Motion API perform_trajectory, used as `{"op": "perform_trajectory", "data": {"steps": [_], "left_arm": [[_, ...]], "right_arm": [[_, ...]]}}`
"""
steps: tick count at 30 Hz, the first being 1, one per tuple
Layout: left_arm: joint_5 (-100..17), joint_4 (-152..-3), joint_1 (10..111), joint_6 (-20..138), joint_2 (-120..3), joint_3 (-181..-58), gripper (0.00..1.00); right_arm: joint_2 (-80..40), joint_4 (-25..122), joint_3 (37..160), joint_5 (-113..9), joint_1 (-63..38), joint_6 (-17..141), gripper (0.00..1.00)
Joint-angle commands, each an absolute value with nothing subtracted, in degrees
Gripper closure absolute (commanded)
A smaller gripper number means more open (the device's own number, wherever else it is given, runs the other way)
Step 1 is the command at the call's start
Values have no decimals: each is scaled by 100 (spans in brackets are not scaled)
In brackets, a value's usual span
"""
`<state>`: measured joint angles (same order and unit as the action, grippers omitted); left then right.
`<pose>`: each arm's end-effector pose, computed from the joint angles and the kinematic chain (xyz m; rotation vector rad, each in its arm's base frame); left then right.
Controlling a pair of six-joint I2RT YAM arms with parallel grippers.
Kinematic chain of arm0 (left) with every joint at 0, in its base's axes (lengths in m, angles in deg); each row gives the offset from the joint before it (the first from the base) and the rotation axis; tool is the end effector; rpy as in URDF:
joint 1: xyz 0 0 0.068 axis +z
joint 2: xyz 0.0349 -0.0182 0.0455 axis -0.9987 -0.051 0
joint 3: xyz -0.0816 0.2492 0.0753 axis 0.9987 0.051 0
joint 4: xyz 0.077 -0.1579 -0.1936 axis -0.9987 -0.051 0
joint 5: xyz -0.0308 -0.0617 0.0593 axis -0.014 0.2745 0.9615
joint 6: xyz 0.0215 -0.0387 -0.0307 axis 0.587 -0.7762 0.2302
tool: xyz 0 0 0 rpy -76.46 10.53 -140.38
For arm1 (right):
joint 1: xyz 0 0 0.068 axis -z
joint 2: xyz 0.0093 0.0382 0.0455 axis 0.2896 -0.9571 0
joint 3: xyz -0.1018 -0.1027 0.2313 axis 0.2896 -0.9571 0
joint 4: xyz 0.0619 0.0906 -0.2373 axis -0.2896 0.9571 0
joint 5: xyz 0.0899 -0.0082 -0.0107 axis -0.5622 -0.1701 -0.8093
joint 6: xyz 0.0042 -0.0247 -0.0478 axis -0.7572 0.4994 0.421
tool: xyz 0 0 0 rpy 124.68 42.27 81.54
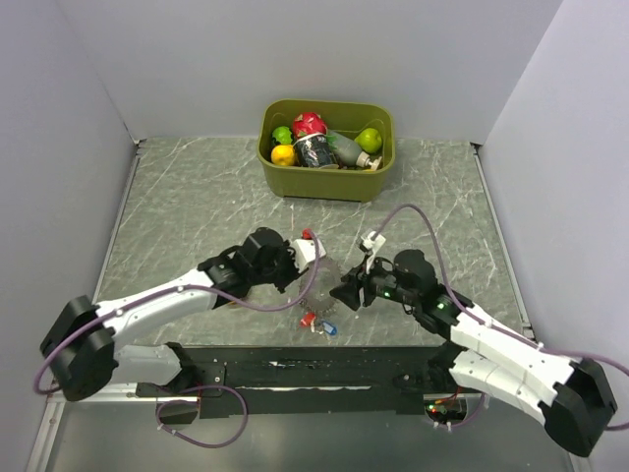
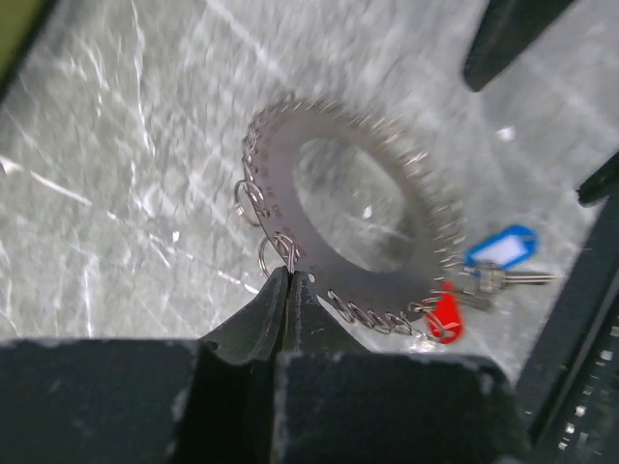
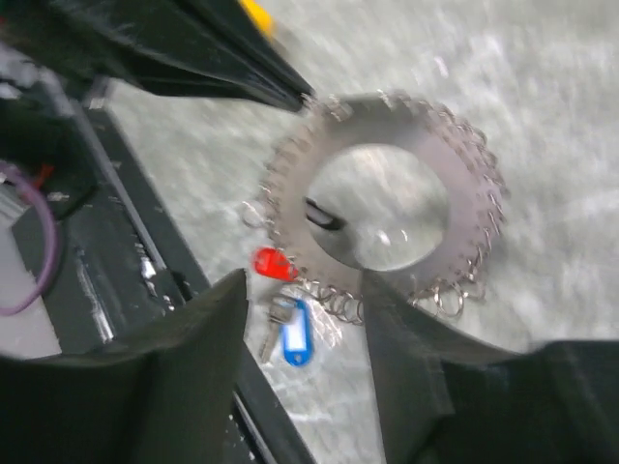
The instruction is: Put the keys on the keyring
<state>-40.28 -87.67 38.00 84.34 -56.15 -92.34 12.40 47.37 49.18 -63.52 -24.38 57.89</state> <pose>0.1771 -0.2109 0.2413 1.2256 1.8587 -0.4772 0.1393 0.1376 0.2344 -0.7539 1.9009 0.9168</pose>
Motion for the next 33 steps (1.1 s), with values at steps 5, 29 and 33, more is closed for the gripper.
{"op": "perform_trajectory", "data": {"steps": [5, 29, 33], "left_arm": [[-5001, -8197, 3812, 8435, -4567, -8872, 99], [-6671, -7774, 3821, 8462, -3897, -8846, 99], [-6680, -7863, 3812, 8462, -3915, -8872, 99]], "right_arm": [[2172, 3157, 4544, -7795, -2403, 6511, 33], [1320, 2144, 5019, -8922, -2403, 6608, 51], [1443, 2127, 5001, -8588, -2403, 6582, 52]]}}
